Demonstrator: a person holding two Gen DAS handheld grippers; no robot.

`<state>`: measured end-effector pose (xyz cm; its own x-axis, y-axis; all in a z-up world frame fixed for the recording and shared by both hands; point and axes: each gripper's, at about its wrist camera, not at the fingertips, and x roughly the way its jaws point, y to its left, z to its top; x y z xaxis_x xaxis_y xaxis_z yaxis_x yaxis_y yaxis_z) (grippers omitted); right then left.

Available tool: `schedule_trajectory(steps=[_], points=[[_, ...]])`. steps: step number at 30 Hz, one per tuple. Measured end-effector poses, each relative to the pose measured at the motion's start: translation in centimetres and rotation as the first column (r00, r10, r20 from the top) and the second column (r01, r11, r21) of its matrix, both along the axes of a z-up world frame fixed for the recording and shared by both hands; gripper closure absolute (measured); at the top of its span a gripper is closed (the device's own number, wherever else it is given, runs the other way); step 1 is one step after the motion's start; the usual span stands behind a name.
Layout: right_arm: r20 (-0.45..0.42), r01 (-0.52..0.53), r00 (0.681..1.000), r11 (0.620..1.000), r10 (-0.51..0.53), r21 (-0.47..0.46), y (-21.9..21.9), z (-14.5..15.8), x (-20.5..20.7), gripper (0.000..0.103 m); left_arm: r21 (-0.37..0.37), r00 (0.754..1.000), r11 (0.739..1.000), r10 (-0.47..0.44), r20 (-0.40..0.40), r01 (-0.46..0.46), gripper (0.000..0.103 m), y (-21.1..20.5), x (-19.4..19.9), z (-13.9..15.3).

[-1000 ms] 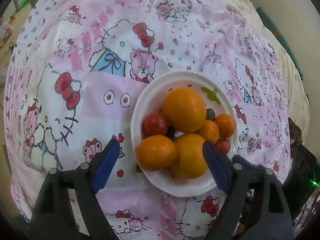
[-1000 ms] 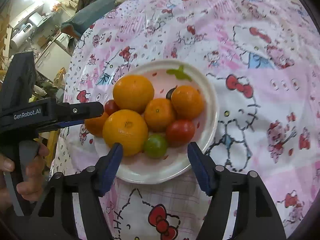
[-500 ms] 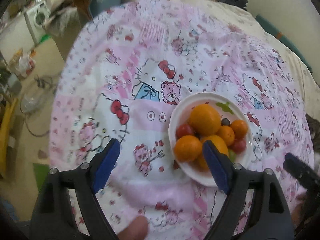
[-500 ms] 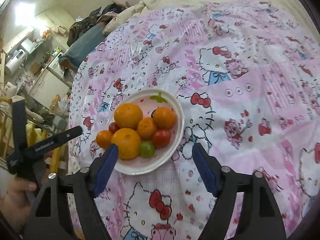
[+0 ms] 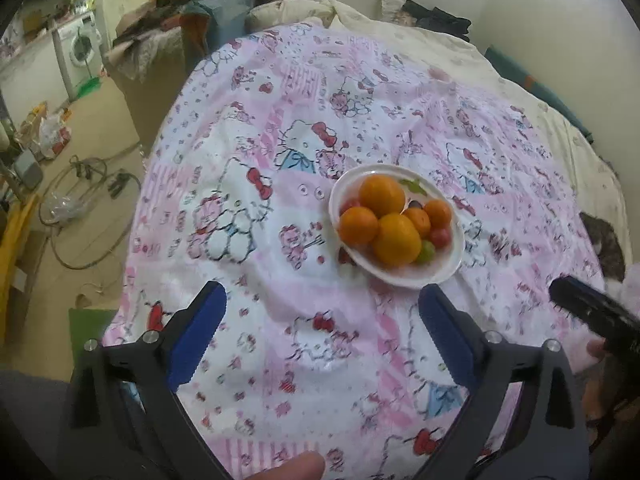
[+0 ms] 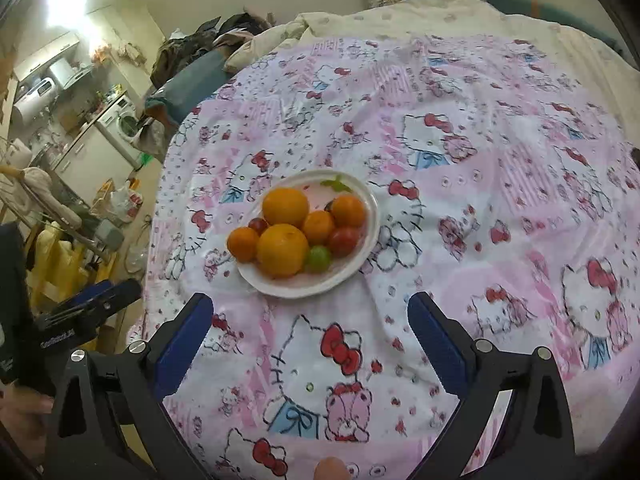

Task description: Organize fruits

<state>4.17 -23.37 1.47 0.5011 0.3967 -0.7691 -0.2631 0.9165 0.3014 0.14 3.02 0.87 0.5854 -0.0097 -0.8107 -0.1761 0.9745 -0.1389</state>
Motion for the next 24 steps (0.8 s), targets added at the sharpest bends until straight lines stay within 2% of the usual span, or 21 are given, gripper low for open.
schedule_trajectory(steps=[3,6,10,14,16,18,24], points=[[0.065,0.032,0.997,0.999,-0.031,-0.016,-0.2,0.3,-1.5,0.0,0.022,1.0,1.0,-0.006,0.029,0.006,0.001,-0.5,-1.1,0.2],[0.099,0.057,0.994,0.998,-0.054,-0.035,-0.2,0.4,-2.6,0.0,0.045,0.997,0.999,-0.024,0.08,0.02,0.001,-1.3,-2.0,1.0],[0.178,0.021,0.984,0.997,-0.007,-0.079,1.0,0.8,-3.3,0.0,0.132,0.987,0.991,-0.039,0.155,0.018,0.001,-2.5,-2.9,1.9],[0.234,0.047,0.972,0.996,-0.027,-0.081,1.4,0.8,-2.9,0.0,0.081,0.975,0.997,-0.007,0.223,-0.011,0.001,-1.9,-3.3,2.4],[0.259,0.062,0.965,0.996,-0.045,-0.057,1.3,1.0,-2.7,0.0,0.093,0.976,0.995,0.006,0.22,-0.027,0.001,-1.8,-2.9,2.2],[0.281,0.058,0.959,0.995,-0.033,-0.081,1.8,1.0,-2.5,0.0,0.097,0.979,0.995,0.006,0.203,-0.027,0.001,-1.9,-2.5,1.9],[0.283,0.03,0.959,0.995,-0.001,-0.095,2.5,0.9,-3.0,0.0,0.098,0.983,0.995,0.006,0.182,-0.024,0.001,-2.0,-2.3,1.3]])
